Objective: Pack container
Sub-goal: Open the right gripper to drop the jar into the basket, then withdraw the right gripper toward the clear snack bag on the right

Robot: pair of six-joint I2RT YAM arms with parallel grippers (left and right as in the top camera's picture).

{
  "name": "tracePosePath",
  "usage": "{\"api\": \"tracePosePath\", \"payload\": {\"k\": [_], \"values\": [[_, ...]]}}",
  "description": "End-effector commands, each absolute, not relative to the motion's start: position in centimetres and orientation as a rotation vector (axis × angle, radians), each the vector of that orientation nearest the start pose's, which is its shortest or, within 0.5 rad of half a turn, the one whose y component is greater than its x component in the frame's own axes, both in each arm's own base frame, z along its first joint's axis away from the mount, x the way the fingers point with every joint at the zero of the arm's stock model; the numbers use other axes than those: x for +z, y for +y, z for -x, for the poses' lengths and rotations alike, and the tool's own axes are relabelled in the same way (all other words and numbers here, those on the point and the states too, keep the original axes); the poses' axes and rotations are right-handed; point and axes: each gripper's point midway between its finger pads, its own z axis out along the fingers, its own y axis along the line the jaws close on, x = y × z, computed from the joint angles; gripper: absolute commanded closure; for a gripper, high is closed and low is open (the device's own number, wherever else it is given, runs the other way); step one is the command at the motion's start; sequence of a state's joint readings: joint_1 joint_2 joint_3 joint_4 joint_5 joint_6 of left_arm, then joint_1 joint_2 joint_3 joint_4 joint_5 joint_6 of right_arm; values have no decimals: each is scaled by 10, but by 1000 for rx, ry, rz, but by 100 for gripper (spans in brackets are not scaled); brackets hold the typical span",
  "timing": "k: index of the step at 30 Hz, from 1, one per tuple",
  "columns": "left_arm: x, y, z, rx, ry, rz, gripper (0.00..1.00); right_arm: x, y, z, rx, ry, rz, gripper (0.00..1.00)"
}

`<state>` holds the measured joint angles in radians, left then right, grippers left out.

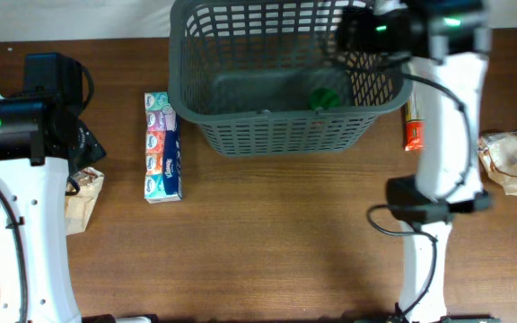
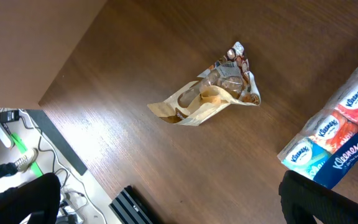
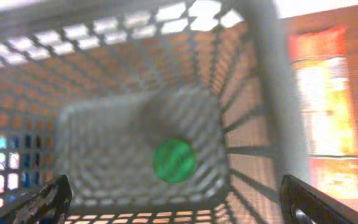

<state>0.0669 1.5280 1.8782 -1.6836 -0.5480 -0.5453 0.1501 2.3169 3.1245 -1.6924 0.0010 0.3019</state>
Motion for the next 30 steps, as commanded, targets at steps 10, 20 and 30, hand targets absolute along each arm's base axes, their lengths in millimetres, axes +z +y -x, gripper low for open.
{"api": "tracePosePath", "payload": {"k": [10,20,30], "values": [[300,108,-262,659,2572,909,0,425,-83,-418,42,2165,-605,1],[300,107,-262,659,2572,909,0,374,-195,-391,-27,2244,-946,1],[300,108,-264,656,2566,910,1,340,-194,-391,140,2397,-844,1]]}}
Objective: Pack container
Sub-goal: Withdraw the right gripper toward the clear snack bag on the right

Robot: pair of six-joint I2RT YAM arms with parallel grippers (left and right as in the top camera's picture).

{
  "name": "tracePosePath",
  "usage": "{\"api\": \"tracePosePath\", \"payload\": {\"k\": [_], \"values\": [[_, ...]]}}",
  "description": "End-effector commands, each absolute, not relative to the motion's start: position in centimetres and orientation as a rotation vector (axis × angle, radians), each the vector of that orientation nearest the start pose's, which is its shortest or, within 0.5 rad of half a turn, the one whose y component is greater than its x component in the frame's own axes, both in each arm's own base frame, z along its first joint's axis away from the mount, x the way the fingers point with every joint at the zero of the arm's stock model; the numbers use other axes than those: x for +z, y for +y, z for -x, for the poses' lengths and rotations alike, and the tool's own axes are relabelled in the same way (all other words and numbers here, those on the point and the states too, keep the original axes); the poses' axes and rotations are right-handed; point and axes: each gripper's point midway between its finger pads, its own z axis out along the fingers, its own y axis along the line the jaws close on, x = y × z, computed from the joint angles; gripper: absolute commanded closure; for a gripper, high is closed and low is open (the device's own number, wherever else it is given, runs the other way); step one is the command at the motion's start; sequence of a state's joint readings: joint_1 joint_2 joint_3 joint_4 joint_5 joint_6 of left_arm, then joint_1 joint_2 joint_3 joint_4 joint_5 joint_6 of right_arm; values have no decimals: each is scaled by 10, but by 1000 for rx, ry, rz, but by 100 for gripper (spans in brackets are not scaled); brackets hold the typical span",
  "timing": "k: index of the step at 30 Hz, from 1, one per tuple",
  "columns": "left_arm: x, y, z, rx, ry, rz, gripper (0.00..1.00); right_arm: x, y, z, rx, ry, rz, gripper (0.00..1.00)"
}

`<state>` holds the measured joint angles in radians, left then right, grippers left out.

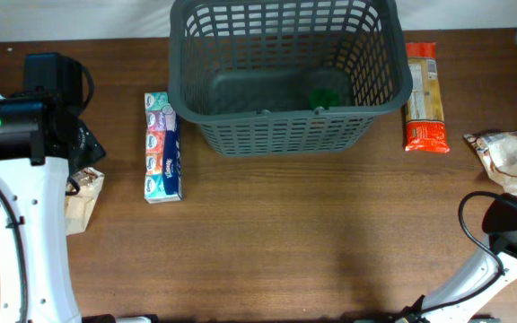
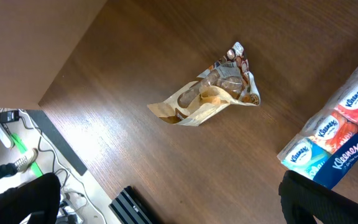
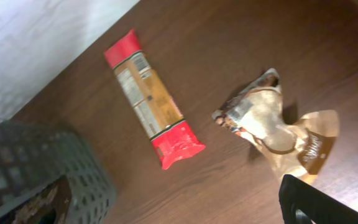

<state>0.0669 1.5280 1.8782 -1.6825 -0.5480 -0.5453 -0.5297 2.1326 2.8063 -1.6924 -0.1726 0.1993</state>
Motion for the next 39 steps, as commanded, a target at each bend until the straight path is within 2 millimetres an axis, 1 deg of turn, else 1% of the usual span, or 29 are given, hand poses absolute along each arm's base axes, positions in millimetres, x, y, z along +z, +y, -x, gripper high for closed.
{"api": "tracePosePath", "payload": {"k": [1,4,5,9,11,15,16,19,20,24,26,29,30,31,33,37,38,39], "values": [[300,108,-264,656,2566,909,0,342,-199,-387,111,2384,-881,1],[300,108,-264,656,2566,910,1,346,-226,-369,-62,2327,-1042,1],[300,108,-264,655,2565,910,0,350,-244,-355,-186,2278,-1138,1],[300,108,-264,655,2564,910,0,357,-267,-334,-345,2205,-1251,1],[300,108,-264,654,2563,910,0,357,-273,-328,-372,2191,-1277,1],[300,108,-265,654,2563,910,0,356,-275,-327,-356,2192,-1279,1],[300,108,-265,653,2562,910,0,355,-270,-332,-314,2212,-1248,1],[301,108,-267,648,2553,911,0,354,-251,-347,-177,2298,-1080,1],[301,108,-268,645,2548,911,0,353,-250,-347,-177,2308,-1059,1],[302,108,-269,641,2542,912,0,346,-253,-345,-188,2315,-1110,1],[301,108,-269,644,2546,911,0,334,-258,-342,-212,2329,-1181,1],[301,108,-268,645,2548,911,0,308,-258,-338,-215,2409,-1229,1],[301,108,-268,644,2547,911,0,295,-257,-337,-212,2455,-1240,1],[301,108,-269,644,2546,911,0,287,-256,-335,-208,2485,-1245,1],[302,108,-270,642,2541,912,0,261,-256,-330,-220,2568,-1284,1],[302,108,-272,637,2533,912,0,220,-262,-323,-274,2663,-1330,1],[302,108,-272,636,2531,912,0,205,-263,-322,-288,2688,-1341,1],[302,108,-272,636,2532,912,0,197,-264,-322,-288,2700,-1343,1]]}}
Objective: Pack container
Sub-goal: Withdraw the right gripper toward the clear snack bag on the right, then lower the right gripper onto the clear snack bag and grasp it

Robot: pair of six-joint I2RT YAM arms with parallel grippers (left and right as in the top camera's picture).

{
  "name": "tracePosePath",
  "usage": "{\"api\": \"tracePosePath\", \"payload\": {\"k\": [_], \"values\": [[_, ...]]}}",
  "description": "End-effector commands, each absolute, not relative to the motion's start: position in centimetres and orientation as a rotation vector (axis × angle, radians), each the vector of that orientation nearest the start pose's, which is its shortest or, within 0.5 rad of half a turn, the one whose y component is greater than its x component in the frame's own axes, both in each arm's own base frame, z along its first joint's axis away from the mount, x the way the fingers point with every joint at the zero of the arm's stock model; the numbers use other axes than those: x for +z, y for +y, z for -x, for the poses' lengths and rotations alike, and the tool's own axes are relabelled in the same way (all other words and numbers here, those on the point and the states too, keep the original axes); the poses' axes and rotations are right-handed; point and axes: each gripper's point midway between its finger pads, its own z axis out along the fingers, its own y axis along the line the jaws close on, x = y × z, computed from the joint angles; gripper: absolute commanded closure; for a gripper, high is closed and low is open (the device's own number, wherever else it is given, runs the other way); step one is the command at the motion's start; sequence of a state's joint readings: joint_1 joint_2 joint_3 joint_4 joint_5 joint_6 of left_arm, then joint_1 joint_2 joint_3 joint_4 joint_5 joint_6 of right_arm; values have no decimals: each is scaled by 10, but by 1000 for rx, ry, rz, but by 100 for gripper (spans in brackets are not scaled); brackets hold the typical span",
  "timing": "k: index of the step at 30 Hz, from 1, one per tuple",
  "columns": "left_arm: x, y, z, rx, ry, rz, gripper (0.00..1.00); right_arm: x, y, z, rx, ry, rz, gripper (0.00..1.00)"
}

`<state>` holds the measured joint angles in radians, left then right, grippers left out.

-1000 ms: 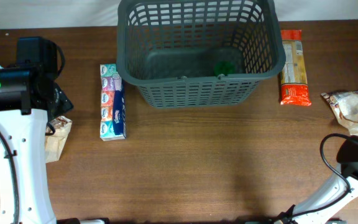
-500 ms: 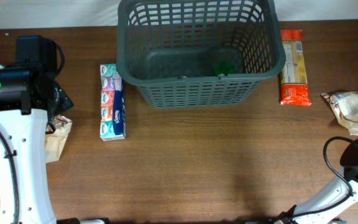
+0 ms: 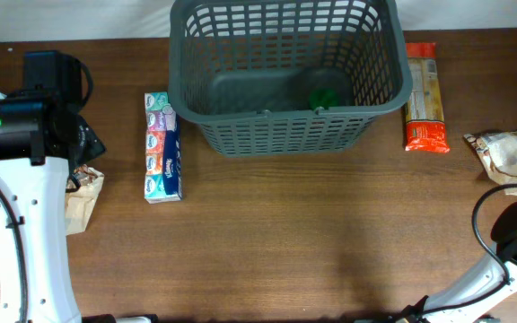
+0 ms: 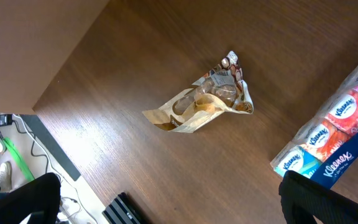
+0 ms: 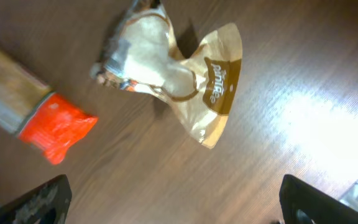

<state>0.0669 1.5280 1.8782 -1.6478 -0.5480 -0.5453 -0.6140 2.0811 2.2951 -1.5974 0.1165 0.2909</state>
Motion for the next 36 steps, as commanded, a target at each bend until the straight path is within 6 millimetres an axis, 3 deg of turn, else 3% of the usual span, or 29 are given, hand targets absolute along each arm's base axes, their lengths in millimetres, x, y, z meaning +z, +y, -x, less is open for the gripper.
{"api": "tracePosePath", "payload": {"k": [1,4,7,11,17,23,28,32,36], "values": [[302,108,-272,636,2532,912,0,187,-264,-322,-286,2718,-1341,1],[302,108,-270,642,2542,911,0,156,-262,-319,-282,2834,-1228,1],[302,108,-269,642,2542,912,0,141,-260,-314,-283,2894,-1179,1],[302,108,-269,643,2543,911,0,141,-266,-320,-309,2865,-1172,1],[300,108,-264,656,2566,910,0,142,-275,-333,-335,2859,-1028,1],[300,107,-262,659,2573,909,0,144,-283,-338,-369,2946,-701,1],[300,107,-262,659,2573,909,0,143,-281,-334,-363,2986,-630,1],[300,107,-262,659,2573,909,0,142,-277,-334,-319,3042,-382,1],[300,107,-262,659,2573,909,0,134,-285,-333,-315,3066,-278,1]]}}
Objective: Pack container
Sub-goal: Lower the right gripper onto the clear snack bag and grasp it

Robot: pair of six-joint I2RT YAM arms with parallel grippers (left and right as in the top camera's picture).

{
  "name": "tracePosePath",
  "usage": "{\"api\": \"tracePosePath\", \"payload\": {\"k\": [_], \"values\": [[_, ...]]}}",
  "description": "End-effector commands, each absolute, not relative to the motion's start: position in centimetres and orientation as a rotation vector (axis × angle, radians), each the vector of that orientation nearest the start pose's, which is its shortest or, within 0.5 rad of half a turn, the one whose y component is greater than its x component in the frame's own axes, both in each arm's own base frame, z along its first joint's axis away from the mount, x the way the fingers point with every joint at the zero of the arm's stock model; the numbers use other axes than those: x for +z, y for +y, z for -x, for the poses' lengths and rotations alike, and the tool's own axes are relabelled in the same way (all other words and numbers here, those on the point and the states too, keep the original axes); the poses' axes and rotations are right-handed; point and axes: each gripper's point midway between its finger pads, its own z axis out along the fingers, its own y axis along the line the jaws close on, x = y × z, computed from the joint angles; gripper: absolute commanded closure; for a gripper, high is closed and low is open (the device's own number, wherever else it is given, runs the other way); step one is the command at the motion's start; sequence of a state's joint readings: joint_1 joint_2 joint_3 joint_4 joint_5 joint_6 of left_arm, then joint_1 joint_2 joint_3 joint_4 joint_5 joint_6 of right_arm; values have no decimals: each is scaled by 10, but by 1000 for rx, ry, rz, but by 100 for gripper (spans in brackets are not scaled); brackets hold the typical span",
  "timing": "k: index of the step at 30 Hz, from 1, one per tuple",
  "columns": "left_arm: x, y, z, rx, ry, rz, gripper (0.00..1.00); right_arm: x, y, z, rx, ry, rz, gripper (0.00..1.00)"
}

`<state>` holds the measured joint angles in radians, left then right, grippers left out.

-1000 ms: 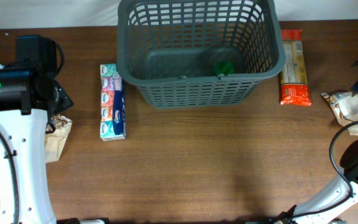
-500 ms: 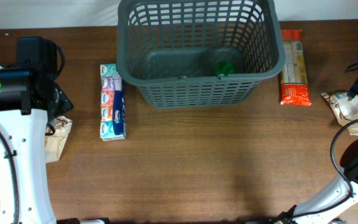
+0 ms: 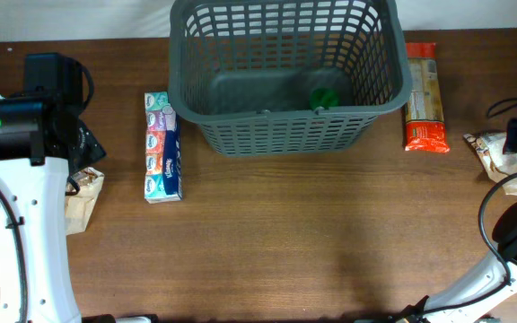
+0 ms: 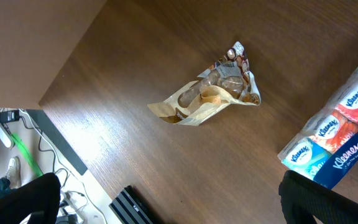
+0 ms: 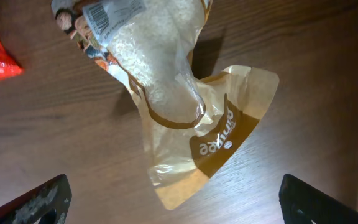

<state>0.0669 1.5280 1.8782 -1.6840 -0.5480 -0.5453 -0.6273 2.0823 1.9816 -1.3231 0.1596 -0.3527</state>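
Observation:
A grey basket point(image 3: 276, 135) stands at the back middle with a green item point(image 3: 324, 97) on its floor. A clear-and-brown snack bag point(image 5: 166, 93) lies at the table's right edge point(image 3: 496, 154). My right gripper point(image 5: 173, 202) hangs close above it, open, its fingers wide at either side of the bag. My left gripper point(image 4: 173, 199) is open and high over the left side, where a second snack bag point(image 4: 210, 93) and a tissue pack point(image 4: 337, 140) lie below it.
A red and tan packet point(image 3: 423, 85) lies right of the basket, and its red end shows in the right wrist view. The tissue pack point(image 3: 162, 148) lies left of the basket. The table's left edge point(image 4: 73, 134) is near the left bag.
My right gripper has come down closer over the right snack bag, which now fills its view. The red packet has slid almost out of that view. The left arm barely shifted.
My right gripper was open over the basket, with the green item on the basket floor. Then it was out to the right, high above the red packet and the snack bag. It then stood over the bag, and now hangs close above it.

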Motion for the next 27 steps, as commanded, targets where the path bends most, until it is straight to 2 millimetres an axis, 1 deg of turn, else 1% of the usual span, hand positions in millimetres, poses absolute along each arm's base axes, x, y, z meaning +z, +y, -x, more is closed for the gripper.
{"api": "tracePosePath", "payload": {"k": [1,4,6,12,17,27], "values": [[300,107,-262,659,2573,909,0,131,-288,-333,-317,3064,-279,1],[300,108,-263,658,2569,909,0,124,-296,-334,-318,3062,-297,1],[300,108,-265,654,2563,909,0,117,-296,-333,-310,3082,-298,1],[302,108,-270,642,2542,911,0,97,-291,-332,-252,3127,-327,1],[302,108,-270,642,2542,911,0,84,-284,-335,-223,3164,-302,1],[301,108,-269,644,2545,911,0,61,-280,-334,-162,3212,-299,1]]}}
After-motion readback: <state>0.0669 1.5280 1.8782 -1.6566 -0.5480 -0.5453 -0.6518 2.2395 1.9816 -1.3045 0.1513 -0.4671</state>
